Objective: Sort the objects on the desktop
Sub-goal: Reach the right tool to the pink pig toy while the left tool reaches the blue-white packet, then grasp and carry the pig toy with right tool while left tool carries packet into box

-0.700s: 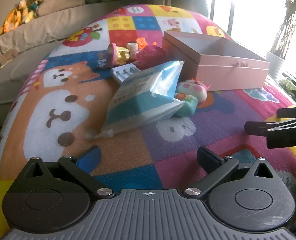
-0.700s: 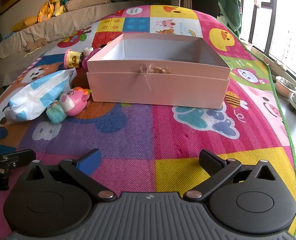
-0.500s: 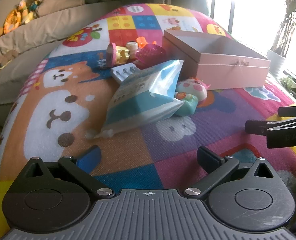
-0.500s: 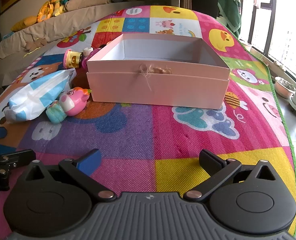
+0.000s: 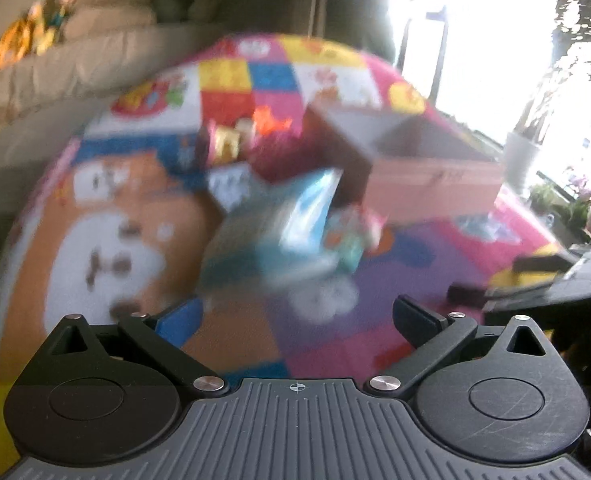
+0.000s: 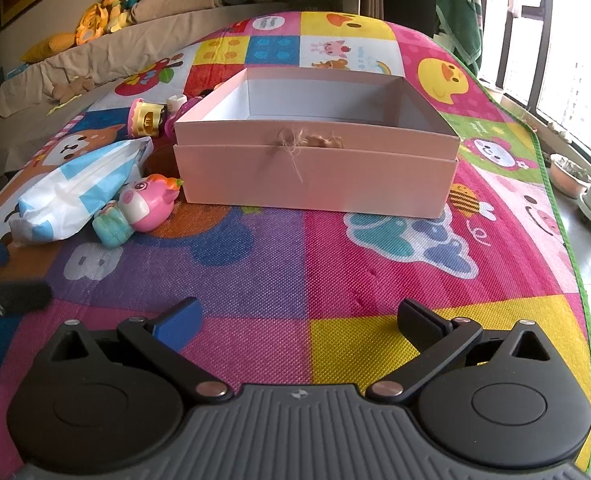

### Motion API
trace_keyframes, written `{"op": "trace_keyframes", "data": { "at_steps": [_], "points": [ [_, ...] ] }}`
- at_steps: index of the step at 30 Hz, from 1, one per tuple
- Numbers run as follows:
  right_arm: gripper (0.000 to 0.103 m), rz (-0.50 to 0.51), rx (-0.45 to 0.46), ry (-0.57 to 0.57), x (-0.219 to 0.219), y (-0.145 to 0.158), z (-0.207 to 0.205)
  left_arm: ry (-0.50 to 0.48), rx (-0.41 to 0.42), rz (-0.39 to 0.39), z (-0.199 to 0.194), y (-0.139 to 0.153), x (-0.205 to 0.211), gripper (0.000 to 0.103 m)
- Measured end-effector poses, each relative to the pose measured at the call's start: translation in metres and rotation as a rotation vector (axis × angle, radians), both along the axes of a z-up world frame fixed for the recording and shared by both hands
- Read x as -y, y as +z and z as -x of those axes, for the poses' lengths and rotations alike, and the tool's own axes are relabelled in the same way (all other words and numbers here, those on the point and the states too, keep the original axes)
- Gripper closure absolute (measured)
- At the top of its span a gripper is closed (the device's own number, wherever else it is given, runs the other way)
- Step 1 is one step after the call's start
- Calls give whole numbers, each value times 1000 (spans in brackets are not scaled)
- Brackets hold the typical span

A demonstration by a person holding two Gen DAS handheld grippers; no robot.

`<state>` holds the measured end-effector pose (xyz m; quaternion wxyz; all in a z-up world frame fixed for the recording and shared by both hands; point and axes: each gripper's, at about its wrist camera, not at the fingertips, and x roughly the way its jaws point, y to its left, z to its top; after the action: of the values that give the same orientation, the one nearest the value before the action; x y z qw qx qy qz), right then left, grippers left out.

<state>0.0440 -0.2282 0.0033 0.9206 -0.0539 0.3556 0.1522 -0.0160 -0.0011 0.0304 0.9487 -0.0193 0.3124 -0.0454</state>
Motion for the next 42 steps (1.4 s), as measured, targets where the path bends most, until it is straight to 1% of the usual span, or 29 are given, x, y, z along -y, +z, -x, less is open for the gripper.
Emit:
{"op": "trace_keyframes", "data": {
  "at_steps": [2,3,5,8,11,16,18,20,23,26,29,30,31,32,34,37,39,42],
  "points": [
    [0,0,0,0,0,0,0,1,36,-55,-5,8,6,0],
    [0,0,-1,0,0,0,0,3,40,-80,-10,10,8,0],
    [0,-1,-1,0,0,0,0,14,26,-119,-21,7,11,0],
    [0,-3,-1,3,1,0,0,40,-21,-179,-35,-3,11,0],
    [0,0,-2,15,0,1,0,99,-31,-264,-30,-12,1,0],
    [0,-23,-7,132,-14,7,2,250,-24,-327,-21,-8,-38,0],
    [0,-25,-4,180,-27,12,1,308,-24,-336,-20,-6,-55,0],
    [0,-20,2,220,-43,17,-3,348,-28,-315,-15,-2,-72,0],
    [0,-47,-3,267,-62,26,-11,380,-23,-274,-7,4,-87,0],
    [0,-54,-3,284,-82,29,-21,360,-19,-213,-1,10,-93,0],
    [2,-31,10,285,-99,26,-35,306,-12,-149,4,17,-90,0],
    [10,-30,2,286,-102,24,-39,289,-9,-128,4,19,-88,0],
    [24,-27,-11,290,-105,23,-42,269,-8,-106,4,21,-84,0],
    [31,-22,-28,299,-106,21,-45,247,-10,-85,3,22,-79,0],
    [34,-28,-37,303,-104,22,-44,205,-20,-42,0,23,-69,0],
    [34,-37,-28,320,-90,27,-32,147,-62,16,-13,20,-53,0],
    [34,-38,-19,317,-77,30,-24,149,-104,21,-29,14,-41,0],
    [34,-38,-17,282,-52,33,-12,165,-132,0,-49,7,-27,0]
  ]
}}
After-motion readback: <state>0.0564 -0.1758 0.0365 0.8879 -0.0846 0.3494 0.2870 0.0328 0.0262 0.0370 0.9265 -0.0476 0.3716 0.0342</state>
